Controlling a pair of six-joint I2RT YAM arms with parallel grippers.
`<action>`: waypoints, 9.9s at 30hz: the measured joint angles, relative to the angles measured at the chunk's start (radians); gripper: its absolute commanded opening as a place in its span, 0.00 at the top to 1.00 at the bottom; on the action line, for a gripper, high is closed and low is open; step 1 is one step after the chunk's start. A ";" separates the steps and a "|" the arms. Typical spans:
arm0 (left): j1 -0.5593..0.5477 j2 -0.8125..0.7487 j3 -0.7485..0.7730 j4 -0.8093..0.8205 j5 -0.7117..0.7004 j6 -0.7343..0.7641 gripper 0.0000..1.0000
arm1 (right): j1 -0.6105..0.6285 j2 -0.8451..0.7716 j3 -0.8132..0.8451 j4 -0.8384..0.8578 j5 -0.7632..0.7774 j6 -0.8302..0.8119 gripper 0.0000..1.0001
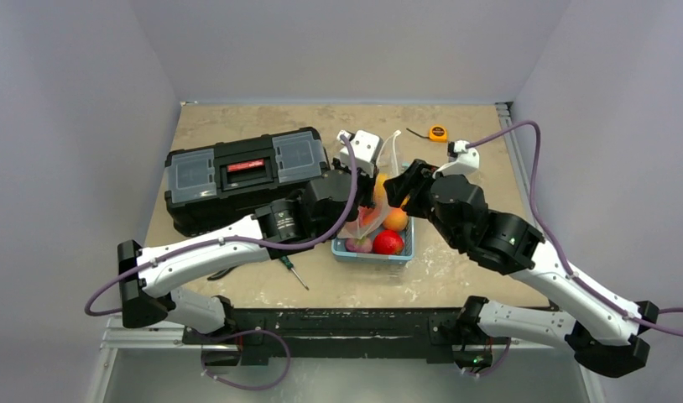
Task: Place the food in the zip-top bag and seal the zipper
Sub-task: Open the zipper of the food storage bag, then pick up the fake fruit from the bin, then place the fake fruit in the zipper food storage bag, then pick up the fake fruit from the bin, then place the fake fruit in the zipper food storage bag.
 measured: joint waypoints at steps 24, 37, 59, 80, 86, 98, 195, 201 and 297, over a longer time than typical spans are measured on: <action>0.040 0.028 0.191 -0.306 0.106 -0.240 0.08 | -0.012 0.094 -0.012 -0.269 0.628 -0.052 1.00; 0.188 -0.293 -0.062 -0.380 0.452 -0.346 0.07 | -0.157 0.022 -0.085 -0.193 0.717 -0.412 1.00; 0.188 -0.360 -0.279 -0.420 0.555 -0.431 0.13 | -0.169 0.035 -0.505 0.200 0.103 -0.509 1.00; 0.139 0.058 -0.179 -0.309 0.692 -0.375 0.30 | -0.170 -0.339 -0.686 0.388 0.074 -0.406 1.00; 0.129 0.206 -0.082 -0.288 0.687 -0.354 0.34 | -0.170 -0.253 -0.611 0.244 0.168 -0.296 1.00; 0.089 0.472 0.138 -0.339 0.551 -0.310 0.26 | -0.170 -0.365 -0.614 0.214 0.239 -0.256 1.00; 0.178 0.146 -0.205 0.113 0.804 -0.576 0.04 | -0.181 -0.534 -0.679 0.312 0.046 -0.356 1.00; 0.177 -0.013 -0.222 -0.075 0.661 -0.432 0.03 | -0.180 -0.534 -0.679 0.311 0.056 -0.353 1.00; 0.169 0.322 -0.193 0.417 1.002 -0.682 0.87 | -0.177 -0.640 -0.695 0.246 0.189 -0.287 1.00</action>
